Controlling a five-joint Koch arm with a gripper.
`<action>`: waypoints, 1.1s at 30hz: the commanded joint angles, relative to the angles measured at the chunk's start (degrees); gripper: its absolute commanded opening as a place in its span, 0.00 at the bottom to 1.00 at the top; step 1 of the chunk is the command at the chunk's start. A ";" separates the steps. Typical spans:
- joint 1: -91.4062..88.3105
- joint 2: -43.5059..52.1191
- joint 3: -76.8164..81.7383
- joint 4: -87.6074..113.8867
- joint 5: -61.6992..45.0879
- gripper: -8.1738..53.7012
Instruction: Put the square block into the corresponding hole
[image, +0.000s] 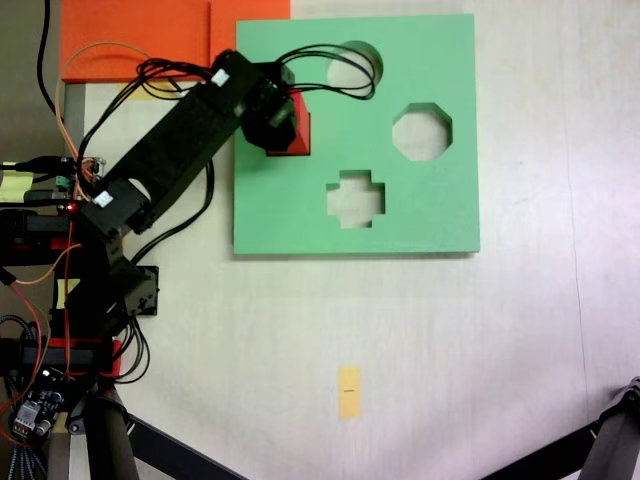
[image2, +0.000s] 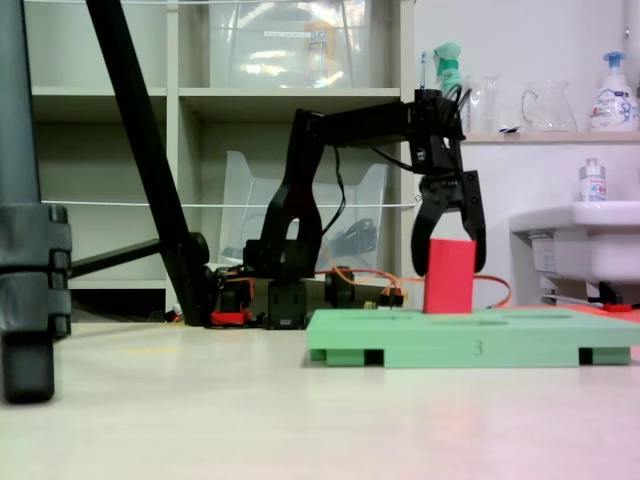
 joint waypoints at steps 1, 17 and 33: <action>-1.41 0.97 -3.69 -1.67 1.67 0.37; -1.49 -4.31 -3.08 -2.37 1.49 0.46; -0.26 15.56 4.57 -11.34 -16.96 0.97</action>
